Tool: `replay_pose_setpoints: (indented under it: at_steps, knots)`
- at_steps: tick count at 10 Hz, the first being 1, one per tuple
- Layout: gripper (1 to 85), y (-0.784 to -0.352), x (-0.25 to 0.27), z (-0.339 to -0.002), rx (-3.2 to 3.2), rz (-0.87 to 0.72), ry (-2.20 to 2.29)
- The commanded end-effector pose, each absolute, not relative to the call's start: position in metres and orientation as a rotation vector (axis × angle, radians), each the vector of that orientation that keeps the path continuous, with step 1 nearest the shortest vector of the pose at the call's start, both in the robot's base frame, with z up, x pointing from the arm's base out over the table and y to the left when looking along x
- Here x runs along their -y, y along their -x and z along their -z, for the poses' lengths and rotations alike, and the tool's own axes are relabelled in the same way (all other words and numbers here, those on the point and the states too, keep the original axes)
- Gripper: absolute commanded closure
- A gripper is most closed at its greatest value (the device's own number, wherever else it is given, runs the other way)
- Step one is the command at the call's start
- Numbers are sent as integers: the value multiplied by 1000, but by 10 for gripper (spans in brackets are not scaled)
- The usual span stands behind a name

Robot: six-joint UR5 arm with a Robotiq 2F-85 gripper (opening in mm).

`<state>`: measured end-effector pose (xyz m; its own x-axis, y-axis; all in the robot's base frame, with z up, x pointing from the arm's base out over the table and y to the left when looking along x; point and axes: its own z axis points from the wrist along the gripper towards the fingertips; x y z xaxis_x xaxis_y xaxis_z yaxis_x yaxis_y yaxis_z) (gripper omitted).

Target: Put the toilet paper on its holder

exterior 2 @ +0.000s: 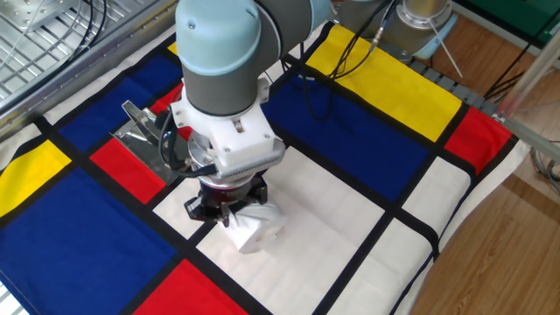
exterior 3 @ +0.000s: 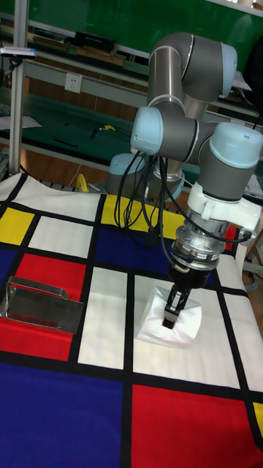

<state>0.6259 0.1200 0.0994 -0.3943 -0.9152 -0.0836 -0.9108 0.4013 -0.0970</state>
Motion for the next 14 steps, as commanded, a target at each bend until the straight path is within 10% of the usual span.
replay_pose_setpoints:
  at_steps: [1, 14]
  knots:
    - [843, -629, -122, -101, -2458, 25, 1711]
    - [843, -628, -30, -82, -2418, 36, 1760]
